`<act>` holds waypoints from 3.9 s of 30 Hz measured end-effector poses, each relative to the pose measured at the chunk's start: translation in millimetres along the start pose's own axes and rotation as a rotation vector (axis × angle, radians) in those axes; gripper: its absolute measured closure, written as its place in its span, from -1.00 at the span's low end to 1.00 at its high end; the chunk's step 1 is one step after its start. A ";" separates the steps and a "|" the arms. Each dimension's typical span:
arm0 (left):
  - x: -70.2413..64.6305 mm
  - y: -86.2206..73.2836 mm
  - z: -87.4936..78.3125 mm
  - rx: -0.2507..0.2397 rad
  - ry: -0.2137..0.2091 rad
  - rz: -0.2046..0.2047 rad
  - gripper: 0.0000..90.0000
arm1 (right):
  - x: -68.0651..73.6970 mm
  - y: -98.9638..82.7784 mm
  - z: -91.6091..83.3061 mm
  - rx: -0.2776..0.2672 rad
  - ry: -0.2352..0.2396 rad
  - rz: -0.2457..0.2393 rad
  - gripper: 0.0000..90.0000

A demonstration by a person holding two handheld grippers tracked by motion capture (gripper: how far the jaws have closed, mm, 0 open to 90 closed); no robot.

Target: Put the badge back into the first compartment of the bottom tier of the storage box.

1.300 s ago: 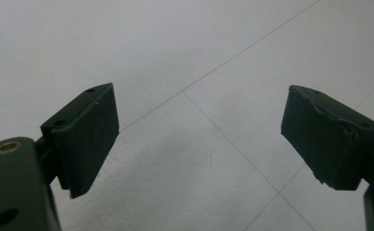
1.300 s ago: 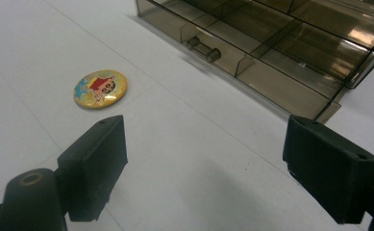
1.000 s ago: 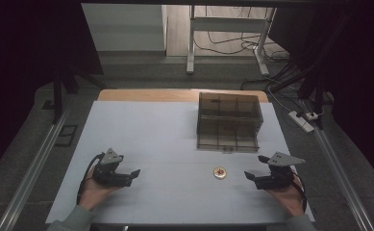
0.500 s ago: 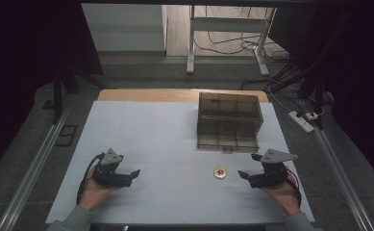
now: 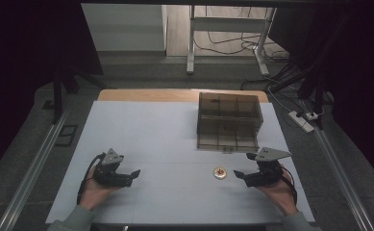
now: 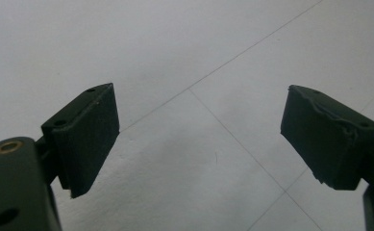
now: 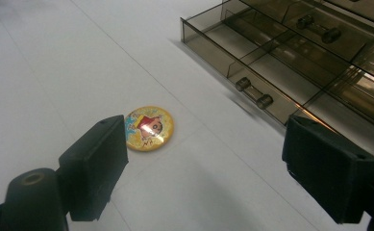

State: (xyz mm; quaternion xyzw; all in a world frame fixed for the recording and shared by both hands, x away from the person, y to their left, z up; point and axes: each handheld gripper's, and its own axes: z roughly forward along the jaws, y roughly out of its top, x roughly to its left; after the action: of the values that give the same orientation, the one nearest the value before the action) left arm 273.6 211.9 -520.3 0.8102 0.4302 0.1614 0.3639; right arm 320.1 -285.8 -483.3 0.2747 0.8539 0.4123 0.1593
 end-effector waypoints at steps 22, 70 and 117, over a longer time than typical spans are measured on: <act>1.3 0.2 2.4 0.010 0.009 -0.004 -0.71 | 6.9 14.5 19.0 0.053 0.031 -0.032 -0.65; 0.0 0.3 6.0 0.034 0.005 0.008 -0.71 | 31.8 35.9 73.7 0.293 0.128 -0.109 -0.60; 0.2 -0.4 6.9 0.041 0.011 0.016 -0.72 | 32.6 36.6 82.8 0.426 0.105 -0.117 0.04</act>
State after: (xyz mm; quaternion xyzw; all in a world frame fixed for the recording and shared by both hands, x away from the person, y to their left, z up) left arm 277.4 209.1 -525.3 0.8201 0.4288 0.1599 0.3434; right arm 347.8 -196.5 -506.2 0.2304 0.9432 0.2267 0.0766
